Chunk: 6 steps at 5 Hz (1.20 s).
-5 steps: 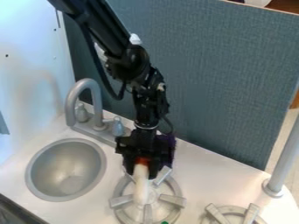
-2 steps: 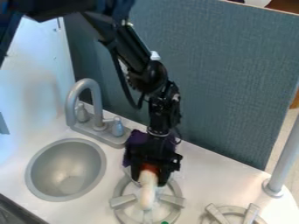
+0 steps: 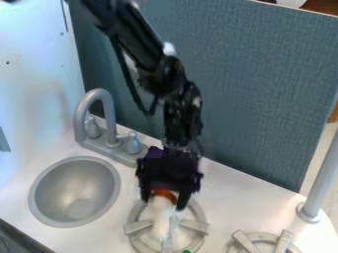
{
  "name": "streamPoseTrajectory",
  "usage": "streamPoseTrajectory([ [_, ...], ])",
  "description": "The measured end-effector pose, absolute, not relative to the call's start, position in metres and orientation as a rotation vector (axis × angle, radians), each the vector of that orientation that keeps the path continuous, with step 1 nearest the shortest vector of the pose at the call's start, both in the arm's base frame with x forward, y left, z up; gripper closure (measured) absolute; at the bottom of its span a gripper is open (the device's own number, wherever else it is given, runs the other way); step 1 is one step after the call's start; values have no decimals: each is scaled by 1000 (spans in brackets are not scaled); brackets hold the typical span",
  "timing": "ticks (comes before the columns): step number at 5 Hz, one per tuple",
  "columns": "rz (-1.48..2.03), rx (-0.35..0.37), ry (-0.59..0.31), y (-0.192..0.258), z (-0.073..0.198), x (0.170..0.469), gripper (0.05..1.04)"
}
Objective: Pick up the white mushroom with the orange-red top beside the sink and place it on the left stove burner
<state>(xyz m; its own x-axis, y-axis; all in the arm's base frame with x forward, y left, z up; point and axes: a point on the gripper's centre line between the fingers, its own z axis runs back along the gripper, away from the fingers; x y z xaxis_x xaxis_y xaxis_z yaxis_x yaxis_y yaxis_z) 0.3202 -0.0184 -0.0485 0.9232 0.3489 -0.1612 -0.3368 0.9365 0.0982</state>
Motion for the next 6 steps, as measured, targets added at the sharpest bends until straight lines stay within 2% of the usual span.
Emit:
streamPoseTrajectory([
  [1, 273, 80, 146, -37, -18, 307, 80],
  [2, 170, 88, 127, -64, -1, 292, 80],
  [4, -21, 104, 122, -131, 4, 264, 80],
  [5, -98, 150, 97, -162, -3, 264, 80],
  [6, -122, 166, 69, -184, -20, 265, 80],
])
